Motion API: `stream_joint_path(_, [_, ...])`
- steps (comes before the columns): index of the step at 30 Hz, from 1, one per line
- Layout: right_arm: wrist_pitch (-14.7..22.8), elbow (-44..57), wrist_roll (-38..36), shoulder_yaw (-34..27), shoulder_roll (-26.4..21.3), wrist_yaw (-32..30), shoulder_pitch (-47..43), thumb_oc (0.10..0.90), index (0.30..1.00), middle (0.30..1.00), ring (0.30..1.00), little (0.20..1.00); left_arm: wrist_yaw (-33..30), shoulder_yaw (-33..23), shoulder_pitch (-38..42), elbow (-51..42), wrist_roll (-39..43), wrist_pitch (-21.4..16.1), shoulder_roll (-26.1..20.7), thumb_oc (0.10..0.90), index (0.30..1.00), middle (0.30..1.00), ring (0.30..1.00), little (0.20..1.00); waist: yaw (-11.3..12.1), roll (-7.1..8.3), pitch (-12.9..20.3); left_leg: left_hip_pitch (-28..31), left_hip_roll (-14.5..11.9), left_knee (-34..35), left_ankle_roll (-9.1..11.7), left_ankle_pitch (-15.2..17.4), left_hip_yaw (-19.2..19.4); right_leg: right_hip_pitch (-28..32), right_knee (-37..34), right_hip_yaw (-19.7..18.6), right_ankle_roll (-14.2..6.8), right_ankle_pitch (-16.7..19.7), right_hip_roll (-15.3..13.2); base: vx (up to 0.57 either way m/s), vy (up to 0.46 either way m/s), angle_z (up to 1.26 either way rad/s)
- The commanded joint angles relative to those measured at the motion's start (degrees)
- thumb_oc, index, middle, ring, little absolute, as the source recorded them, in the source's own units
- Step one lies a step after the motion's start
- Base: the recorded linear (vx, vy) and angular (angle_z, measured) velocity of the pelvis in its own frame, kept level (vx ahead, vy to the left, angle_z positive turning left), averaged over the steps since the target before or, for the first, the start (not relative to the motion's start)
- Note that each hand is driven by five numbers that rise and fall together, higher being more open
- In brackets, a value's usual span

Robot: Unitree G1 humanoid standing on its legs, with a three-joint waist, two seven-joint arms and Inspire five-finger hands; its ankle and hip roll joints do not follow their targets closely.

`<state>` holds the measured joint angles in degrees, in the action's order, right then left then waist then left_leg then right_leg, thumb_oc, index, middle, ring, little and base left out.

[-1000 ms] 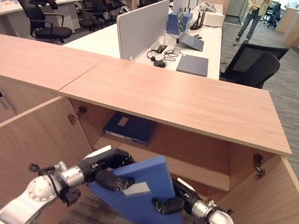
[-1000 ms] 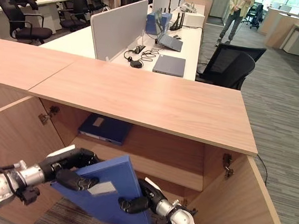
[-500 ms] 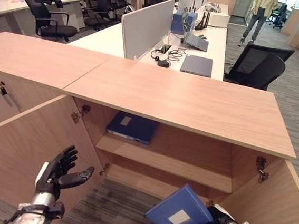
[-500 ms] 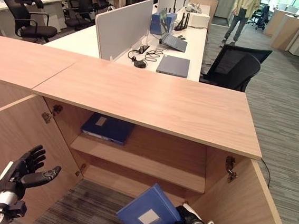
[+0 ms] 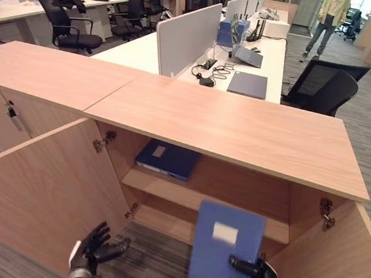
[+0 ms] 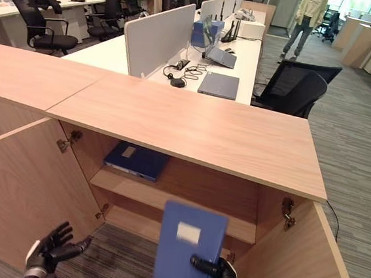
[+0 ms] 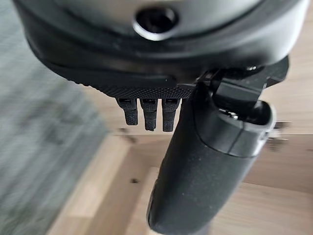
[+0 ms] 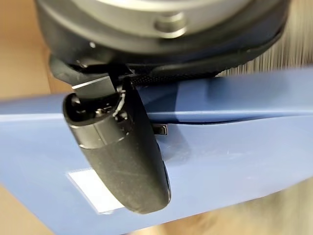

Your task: Put the empty folder in the office cabinet

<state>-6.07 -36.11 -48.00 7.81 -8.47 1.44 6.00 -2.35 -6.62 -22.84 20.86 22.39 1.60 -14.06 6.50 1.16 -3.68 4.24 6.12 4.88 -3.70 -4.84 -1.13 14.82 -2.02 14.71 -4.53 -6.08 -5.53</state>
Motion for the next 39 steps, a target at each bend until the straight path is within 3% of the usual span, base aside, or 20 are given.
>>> stream_joint_path(1, [6.3,6.0,-11.2,0.6,4.2,1.0,-5.8,0.4,0.3,0.3,0.3,0.3,-1.3,0.3,2.3,-2.4,0.8,-2.9,-0.7,0.8,0.9,0.9,0.9,0.9,0.2,-0.08,-0.2,5.7,-2.5,0.1,2.0,9.4,-0.1,-4.4,1.4,1.7,-1.9,5.4,-3.4,0.0,0.0,0.0])
stream_joint_path(2, [9.0,7.2,-17.0,0.3,6.9,-0.9,-5.6,0.4,0.3,0.3,0.3,0.3,-1.2,2.5,2.1,1.3,2.2,-1.8,-0.2,0.8,0.9,0.9,0.9,0.9,-0.1,-0.36,-0.4,5.7,-2.6,0.1,2.0,9.3,0.2,-4.6,1.6,1.5,-1.9,5.3,-3.2,0.0,0.0,0.0])
stream_joint_path(6, [11.7,5.4,-21.8,0.9,9.2,-5.8,-7.2,0.4,0.3,0.3,0.3,0.3,-2.0,6.5,2.8,8.1,1.6,0.3,-0.9,0.8,0.9,0.9,0.9,0.9,-0.4,-0.82,-0.3,5.6,-2.7,0.1,2.0,9.2,0.5,-5.1,2.0,1.1,-1.9,5.3,-2.9,0.0,0.021,0.02])
stream_joint_path(11, [11.4,2.6,-23.1,1.2,9.1,-7.9,-10.6,0.4,0.3,0.3,0.3,0.3,-3.3,7.4,3.6,14.4,2.5,1.3,-0.5,0.8,0.9,0.9,0.9,0.9,-0.2,-0.93,-0.5,5.4,-3.0,0.1,2.2,9.0,0.7,-5.5,2.1,0.9,-1.9,5.5,-2.8,0.01,0.014,-0.02])
stream_joint_path(15, [8.8,-4.8,-18.6,2.0,5.4,-7.9,-17.0,0.4,0.3,0.3,0.3,0.3,-2.4,8.5,5.9,24.4,-1.9,1.4,-1.3,0.8,0.9,0.9,0.9,0.9,0.7,-0.62,-0.7,3.8,-3.3,0.1,2.4,8.3,0.5,-6.8,1.8,1.2,-1.8,5.8,-2.6,0.0,0.0,0.0])
stream_joint_path(19, [9.6,-6.2,-19.5,-1.2,3.8,-7.0,-20.4,0.4,0.3,0.3,0.3,0.3,-1.8,8.5,6.4,28.6,-2.6,1.1,-1.6,0.8,0.9,0.9,0.9,0.9,1.1,-0.66,-1.0,1.9,-3.3,0.1,2.6,7.7,0.5,-7.8,0.9,1.5,-1.9,6.2,-2.5,-0.01,-0.001,0.02])
stream_joint_path(20, [12.2,-6.1,-21.8,-4.0,3.4,-6.3,-22.2,0.4,0.3,0.3,0.3,0.3,-1.6,8.8,6.9,31.4,-3.8,0.8,-1.8,0.8,0.9,0.9,0.9,0.9,1.2,-0.88,-1.2,0.5,-3.3,0.1,2.8,7.2,0.3,-8.8,0.5,2.0,-1.9,6.4,-2.6,-0.02,-0.001,0.09])
stream_joint_path(21, [12.2,-6.1,-21.9,-4.0,3.4,-6.3,-22.3,0.4,0.3,0.3,0.3,0.3,-1.6,8.8,7.0,31.5,-3.8,0.8,-1.8,0.8,0.9,0.9,0.9,0.9,1.2,-0.86,-1.1,0.4,-3.3,0.1,2.8,7.1,0.3,-8.9,0.6,2.0,-1.9,6.4,-2.6,-0.04,-0.01,0.16])
stream_joint_path(23, [17.2,-4.6,-26.5,-8.6,3.0,-5.6,-25.0,0.4,0.3,0.3,0.3,0.3,-0.7,10.5,8.5,35.9,-8.0,0.5,-2.5,0.8,0.9,0.9,0.9,0.9,1.3,-1.35,-1.5,-1.8,-3.0,0.1,3.0,6.6,-0.3,-10.5,0.1,2.5,-2.0,6.7,-2.7,-0.02,-0.016,0.15])
stream_joint_path(27, [20.6,-7.5,-29.5,-11.1,1.1,-6.4,-30.7,0.4,0.3,0.3,0.3,0.3,-0.1,15.5,11.7,43.2,-15.3,0.3,-3.8,0.8,0.9,0.9,0.9,0.9,1.1,-2.46,-2.0,-5.9,-2.5,0.1,3.1,5.5,-0.6,-14.6,-0.1,2.4,-2.1,7.5,-3.0,-0.05,0.011,0.11])
stream_joint_path(30, [20.8,-10.2,-29.3,-12.0,-1.2,-7.0,-35.4,0.4,0.3,0.3,0.3,0.3,-0.5,15.6,13.0,47.2,-14.5,0.0,-3.7,0.8,0.9,0.9,0.9,0.9,1.3,-2.89,-2.2,-8.9,-2.3,0.1,3.1,4.8,-0.3,-17.7,0.0,1.7,-1.9,8.0,-3.1,-0.03,0.019,-0.07])
stream_joint_path(34, [23.8,-11.4,-33.5,-15.5,-2.2,-6.8,-42.3,0.4,0.3,0.3,0.3,0.3,-1.1,17.6,14.4,47.0,-15.7,-1.0,-4.1,0.8,0.9,0.9,0.9,0.9,1.8,-3.32,-3.4,-13.4,-2.3,0.1,3.6,3.4,-0.3,-21.5,-0.9,1.4,-1.7,9.2,-3.1,0.0,-0.003,-0.01])
stream_joint_path(39, [27.9,-13.1,-32.9,-18.0,-4.6,-10.0,-47.9,0.4,0.3,0.3,0.3,0.3,-2.3,18.5,15.6,46.6,-16.0,-1.4,-5.0,0.8,0.9,0.9,0.9,0.9,2.8,-3.76,-4.8,-16.3,-1.9,0.1,4.4,2.6,-1.1,-23.0,-2.4,1.8,-1.7,9.7,-3.3,0.05,-0.056,0.1])
